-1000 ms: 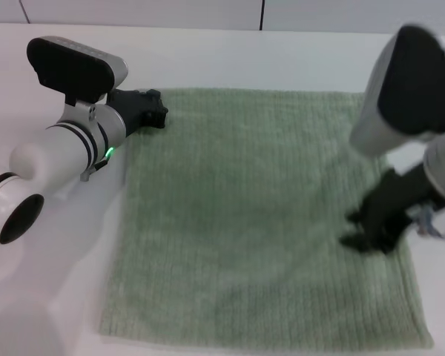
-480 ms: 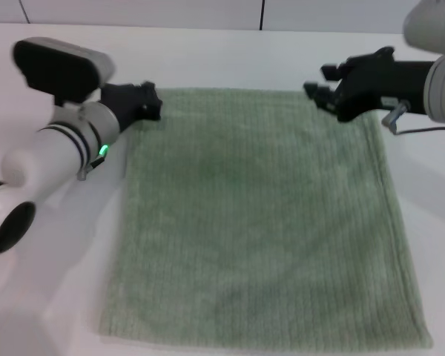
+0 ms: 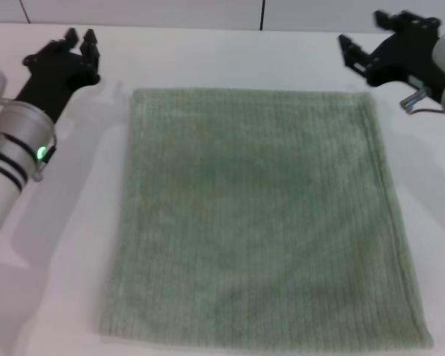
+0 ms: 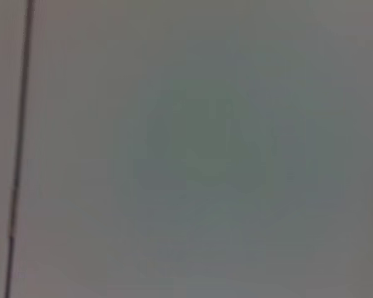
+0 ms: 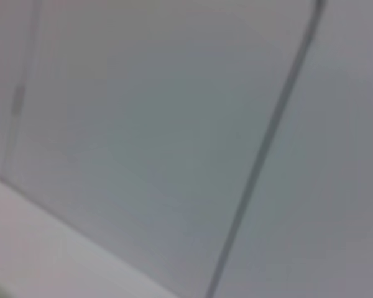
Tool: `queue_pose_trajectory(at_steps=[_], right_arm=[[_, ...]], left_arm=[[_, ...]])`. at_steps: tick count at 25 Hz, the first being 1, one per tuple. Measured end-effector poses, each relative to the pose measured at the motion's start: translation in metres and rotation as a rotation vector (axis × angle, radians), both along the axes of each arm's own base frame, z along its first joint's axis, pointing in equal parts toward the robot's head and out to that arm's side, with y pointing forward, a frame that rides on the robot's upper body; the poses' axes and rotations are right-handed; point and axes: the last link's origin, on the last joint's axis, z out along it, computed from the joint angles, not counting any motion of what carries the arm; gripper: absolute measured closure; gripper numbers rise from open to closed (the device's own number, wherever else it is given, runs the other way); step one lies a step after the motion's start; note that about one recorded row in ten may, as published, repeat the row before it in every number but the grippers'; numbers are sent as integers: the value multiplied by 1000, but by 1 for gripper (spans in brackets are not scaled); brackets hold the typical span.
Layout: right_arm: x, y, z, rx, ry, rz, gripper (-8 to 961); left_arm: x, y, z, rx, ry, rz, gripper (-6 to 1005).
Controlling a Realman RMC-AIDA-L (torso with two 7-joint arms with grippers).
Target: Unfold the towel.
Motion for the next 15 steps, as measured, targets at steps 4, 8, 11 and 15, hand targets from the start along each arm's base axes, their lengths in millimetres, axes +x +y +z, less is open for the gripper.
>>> queue_pose_trajectory(at_steps=[4, 8, 11, 15], right_arm=[[10, -2, 6, 89, -1, -31, 314], [19, -8, 17, 201, -10, -58, 247], [22, -12, 26, 264, -6, -72, 196], [25, -16, 34, 410, -43, -73, 179]], left_arm=[[-2, -6, 4, 31, -6, -20, 808], [-4, -9, 6, 43, -5, -23, 739], [-9, -10, 6, 38, 5, -8, 593], [-13, -9, 9, 47, 5, 7, 410]])
